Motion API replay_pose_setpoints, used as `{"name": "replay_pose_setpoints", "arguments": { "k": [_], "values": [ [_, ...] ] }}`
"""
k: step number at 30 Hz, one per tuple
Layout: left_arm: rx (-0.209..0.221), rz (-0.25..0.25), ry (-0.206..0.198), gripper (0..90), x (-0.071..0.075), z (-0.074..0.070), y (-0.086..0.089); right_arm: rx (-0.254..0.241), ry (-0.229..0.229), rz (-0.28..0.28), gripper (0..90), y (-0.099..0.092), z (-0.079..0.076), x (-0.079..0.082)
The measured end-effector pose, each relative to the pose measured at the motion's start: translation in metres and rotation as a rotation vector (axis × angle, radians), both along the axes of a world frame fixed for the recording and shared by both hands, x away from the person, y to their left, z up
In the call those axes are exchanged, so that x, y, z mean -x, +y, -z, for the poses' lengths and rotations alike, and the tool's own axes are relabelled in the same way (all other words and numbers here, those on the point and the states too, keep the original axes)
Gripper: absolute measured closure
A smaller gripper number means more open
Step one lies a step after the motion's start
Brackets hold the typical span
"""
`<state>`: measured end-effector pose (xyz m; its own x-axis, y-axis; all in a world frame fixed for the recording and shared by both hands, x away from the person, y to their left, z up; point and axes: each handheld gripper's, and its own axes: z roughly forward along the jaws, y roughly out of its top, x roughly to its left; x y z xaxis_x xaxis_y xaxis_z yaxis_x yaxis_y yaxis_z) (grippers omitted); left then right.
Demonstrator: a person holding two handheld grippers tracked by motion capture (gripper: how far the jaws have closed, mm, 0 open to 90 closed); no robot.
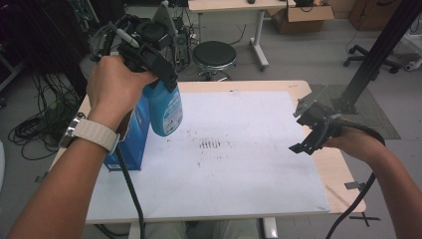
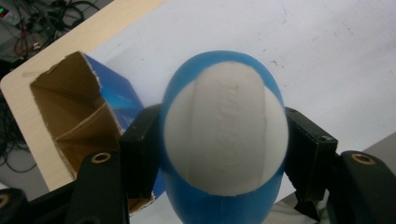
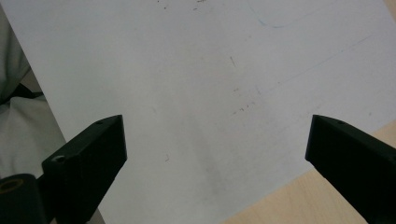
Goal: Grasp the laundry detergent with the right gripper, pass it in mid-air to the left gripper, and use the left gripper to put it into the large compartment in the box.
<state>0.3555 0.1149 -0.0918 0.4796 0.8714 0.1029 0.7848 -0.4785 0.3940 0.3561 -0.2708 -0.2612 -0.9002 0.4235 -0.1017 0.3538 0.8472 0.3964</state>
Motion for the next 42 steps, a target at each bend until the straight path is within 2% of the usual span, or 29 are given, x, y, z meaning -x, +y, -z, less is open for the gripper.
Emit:
{"name": "replay_pose_setpoints", "arguments": {
  "k": [15, 24, 33, 42],
  "values": [
    [0.032, -0.168, -0.018, 38.1, -0.007, -0.024, 0.034, -0.002, 0.009, -0.001, 5.9, -0.009, 0.005, -0.003],
    [0.051, -0.282, -0.044, 38.1, -0.006, -0.035, 0.066, -0.001, 0.009, 0.000, 5.9, -0.012, 0.004, -0.004],
    [0.053, -0.379, -0.068, 38.1, -0.008, -0.034, 0.090, -0.001, 0.008, -0.001, 5.9, -0.011, 0.004, -0.005],
    [0.047, -0.435, -0.088, 38.1, -0.012, -0.026, 0.106, -0.003, 0.010, 0.005, 5.9, -0.013, 0.005, -0.005]
  ]
}}
